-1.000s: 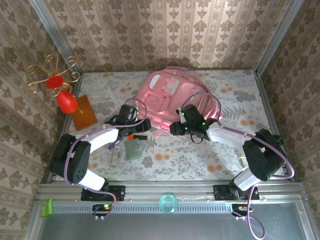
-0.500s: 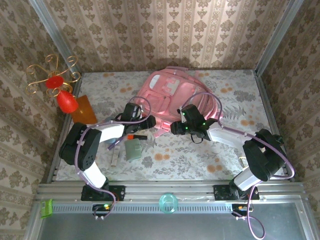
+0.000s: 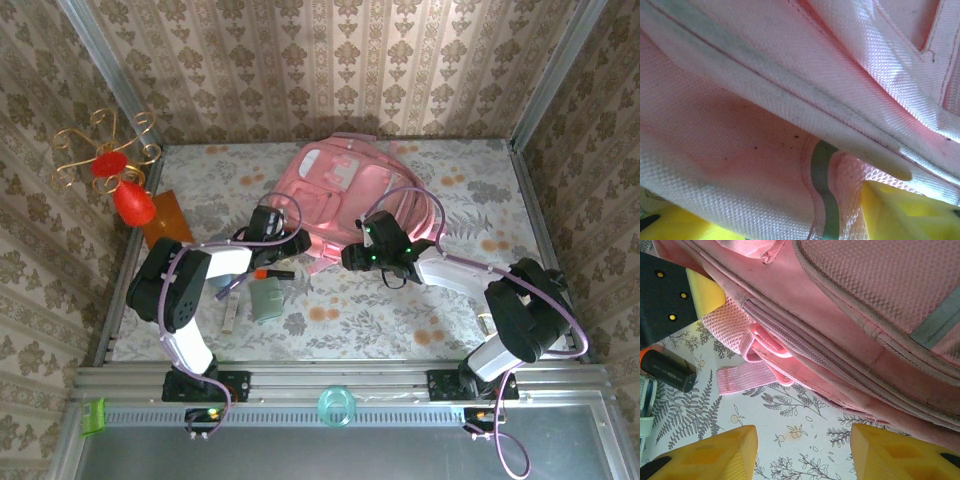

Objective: Pack the student bag

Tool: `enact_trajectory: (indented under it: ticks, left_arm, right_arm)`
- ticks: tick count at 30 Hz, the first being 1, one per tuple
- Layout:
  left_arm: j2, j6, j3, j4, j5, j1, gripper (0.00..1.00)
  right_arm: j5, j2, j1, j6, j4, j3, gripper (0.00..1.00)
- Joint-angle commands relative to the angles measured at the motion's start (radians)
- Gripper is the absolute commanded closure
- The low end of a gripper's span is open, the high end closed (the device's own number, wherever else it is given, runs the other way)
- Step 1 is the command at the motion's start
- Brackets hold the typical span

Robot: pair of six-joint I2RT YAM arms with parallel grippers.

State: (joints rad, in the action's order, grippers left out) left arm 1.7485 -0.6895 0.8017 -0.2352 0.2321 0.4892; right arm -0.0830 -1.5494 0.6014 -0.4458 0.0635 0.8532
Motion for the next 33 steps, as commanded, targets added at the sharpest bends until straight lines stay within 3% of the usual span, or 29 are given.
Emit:
enact_trajectory:
  ticks: [1,6,15,23,33]
  left_arm:
    - [0.076,-0.027,0.034,-0.099,0.035,0.02,0.44]
    - [0.082,-0.035,0.054,-0.121,0.05,0.034,0.61]
    - [-0.028,-0.028,0.058,-0.089,0.099,0.06,0.99]
    - [-0.118,-0.033,0.098,0.002,0.19,0.061,1.0]
    - [-0.139,-0.023,0.109,0.027,0.203,0.061,1.0]
  right_arm:
    - [-0.014,0.013,0.011,-0.008,-0.029,-0.02,0.47]
    - [-0.017,0.034,0.04,0.041,-0.075,-0.049,0.46]
    - [0.005,0.022,0.092,0.105,-0.218,-0.106,0.47]
    - [0.054,-0.047,0.09,0.126,-0.372,-0.149,0.52]
    - [0.171,-0.171,0.1,0.115,-0.71,-0.211,0.54]
